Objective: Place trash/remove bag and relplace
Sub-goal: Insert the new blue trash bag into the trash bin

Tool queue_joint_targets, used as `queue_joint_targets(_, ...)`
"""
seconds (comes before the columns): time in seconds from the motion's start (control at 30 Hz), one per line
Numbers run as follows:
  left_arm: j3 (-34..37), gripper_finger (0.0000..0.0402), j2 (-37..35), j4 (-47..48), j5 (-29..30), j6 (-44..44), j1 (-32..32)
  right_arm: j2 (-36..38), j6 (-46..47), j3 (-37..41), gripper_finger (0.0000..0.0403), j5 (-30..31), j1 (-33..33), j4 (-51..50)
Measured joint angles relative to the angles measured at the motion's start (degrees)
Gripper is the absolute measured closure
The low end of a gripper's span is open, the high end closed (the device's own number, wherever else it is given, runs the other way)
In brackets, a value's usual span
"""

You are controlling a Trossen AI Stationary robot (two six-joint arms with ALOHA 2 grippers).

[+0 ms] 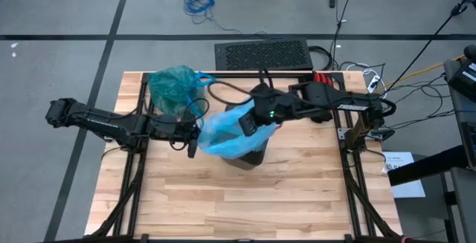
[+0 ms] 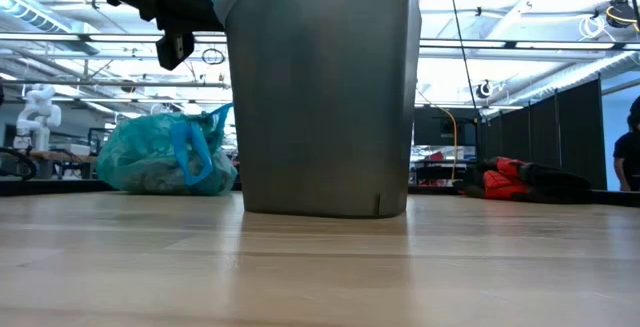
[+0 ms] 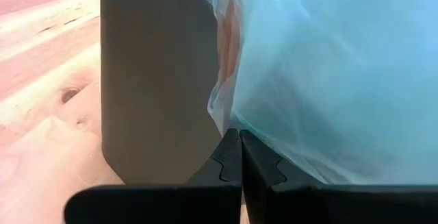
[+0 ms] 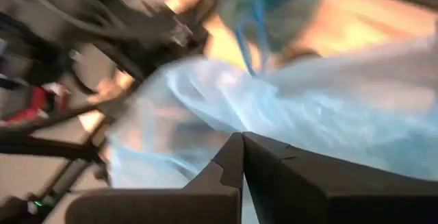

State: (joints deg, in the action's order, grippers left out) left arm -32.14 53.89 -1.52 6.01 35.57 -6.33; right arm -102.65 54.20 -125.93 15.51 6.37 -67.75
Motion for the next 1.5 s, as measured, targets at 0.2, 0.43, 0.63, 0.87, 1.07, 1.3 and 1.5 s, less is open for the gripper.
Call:
queue_joint_targets(0.2, 0.00, 0.0402, 0.00, -0.02, 0.03, 0.00, 0.00, -2.98, 0.63, 0.13, 0.0403, -3.97, -0.06, -1.06)
queue_joint_targets(0.43, -0.02, 0.0402, 0.00, -0.11, 0.10, 0.00, 0.02, -3.99, 2.32, 0.09, 0.0397, -9.72, -1.12, 10.26)
queue_joint_targets(0.63, -0.02, 0.0402, 0.00, -0.14, 0.24, 0.00, -0.02, -4.02, 0.22, 0.09, 0.0349, -14.23, -1.49, 21.80)
queue_joint_targets(0.87, -0.04, 0.0402, 0.00, 0.11, 0.25, 0.00, -0.02, -2.27, -7.09, -0.04, 0.0303, -20.21, -1.50, 39.29)
queue_joint_targets(1.07, -0.04, 0.0402, 0.00, 0.48, 0.25, -0.04, -0.02, -1.33, -8.56, -0.01, 0.0276, -20.11, -1.69, 40.63)
queue_joint_targets(1.3, -0.04, 0.0402, 0.00, 0.48, 0.25, -0.15, 0.00, -1.64, -2.38, -0.02, 0.0223, -19.80, -1.91, 45.85)
queue_joint_targets(1.5, -0.04, 0.0402, 0.00, 0.46, 0.25, -0.22, 0.13, -4.63, 3.51, 0.06, 0.0185, -23.68, -1.92, 55.76)
